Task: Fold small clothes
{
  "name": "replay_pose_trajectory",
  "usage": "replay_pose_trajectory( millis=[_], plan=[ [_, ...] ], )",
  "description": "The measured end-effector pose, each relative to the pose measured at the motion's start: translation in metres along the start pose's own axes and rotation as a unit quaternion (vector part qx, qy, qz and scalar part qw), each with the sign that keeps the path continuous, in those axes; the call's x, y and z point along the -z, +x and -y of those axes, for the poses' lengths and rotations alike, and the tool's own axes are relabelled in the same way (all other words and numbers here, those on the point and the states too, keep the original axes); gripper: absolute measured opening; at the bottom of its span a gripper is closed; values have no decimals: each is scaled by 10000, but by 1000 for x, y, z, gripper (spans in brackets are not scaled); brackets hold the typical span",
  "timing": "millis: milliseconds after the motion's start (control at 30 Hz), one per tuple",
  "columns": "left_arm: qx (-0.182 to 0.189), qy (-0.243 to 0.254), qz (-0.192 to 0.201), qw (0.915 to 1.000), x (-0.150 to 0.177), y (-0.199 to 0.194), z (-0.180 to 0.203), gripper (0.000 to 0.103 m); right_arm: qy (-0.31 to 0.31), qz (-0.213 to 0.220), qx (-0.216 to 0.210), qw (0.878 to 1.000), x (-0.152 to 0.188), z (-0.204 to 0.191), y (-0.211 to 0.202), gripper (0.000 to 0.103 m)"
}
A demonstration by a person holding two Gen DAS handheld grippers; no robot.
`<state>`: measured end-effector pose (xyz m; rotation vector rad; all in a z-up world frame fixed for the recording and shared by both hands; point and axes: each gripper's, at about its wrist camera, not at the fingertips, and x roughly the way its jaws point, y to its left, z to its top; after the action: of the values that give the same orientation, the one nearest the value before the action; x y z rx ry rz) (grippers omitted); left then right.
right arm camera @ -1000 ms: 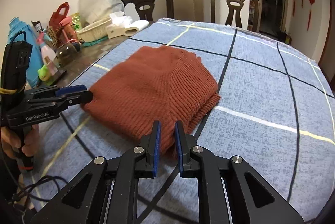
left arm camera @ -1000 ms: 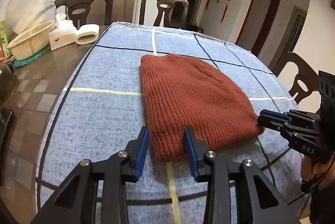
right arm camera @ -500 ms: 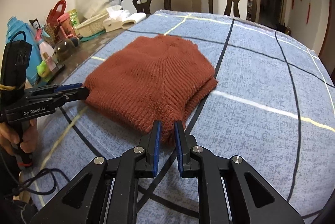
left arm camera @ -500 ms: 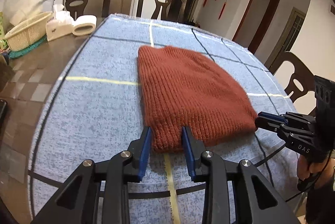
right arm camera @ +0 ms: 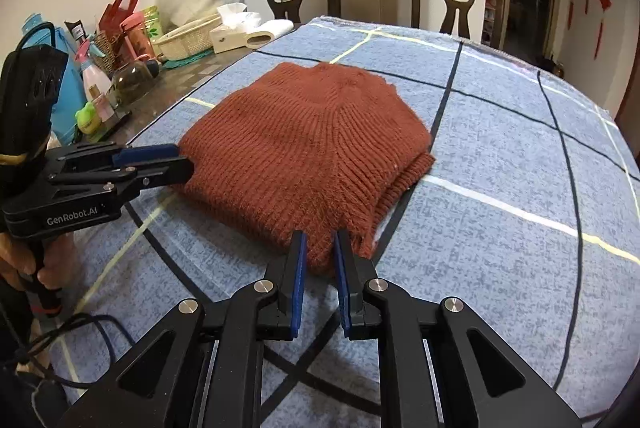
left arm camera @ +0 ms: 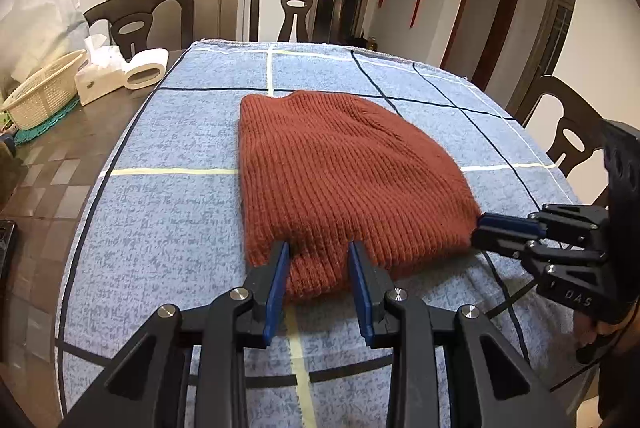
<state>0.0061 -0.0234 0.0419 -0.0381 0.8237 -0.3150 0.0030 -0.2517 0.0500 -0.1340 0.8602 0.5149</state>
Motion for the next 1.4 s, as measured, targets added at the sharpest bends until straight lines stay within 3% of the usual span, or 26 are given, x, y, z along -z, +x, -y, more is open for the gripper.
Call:
replay_pose_trajectory(
  millis=[467, 800, 967, 1167, 1400],
  plan=[
    [-219, -121, -38, 9997, 6, -12, -2, 34, 148, 158, 60, 9997, 3, 6, -19, 17],
    [-276, -222, 56, 9994, -10, -4, -12, 34, 272, 188, -19, 9995, -10, 10, -5, 17],
    [-234, -248, 238, 9991, -39, 7, -21, 34, 579, 411, -100, 9974, -31, 28, 0, 17],
    [-131, -117, 17, 9998, -54, 43, -18, 34, 981, 167, 18, 9950, -43, 50, 27, 17],
    [-289, 132, 97, 9994, -49, 45, -9, 36, 1120, 49, 12, 9937, -36, 61, 33, 17]
  ],
)
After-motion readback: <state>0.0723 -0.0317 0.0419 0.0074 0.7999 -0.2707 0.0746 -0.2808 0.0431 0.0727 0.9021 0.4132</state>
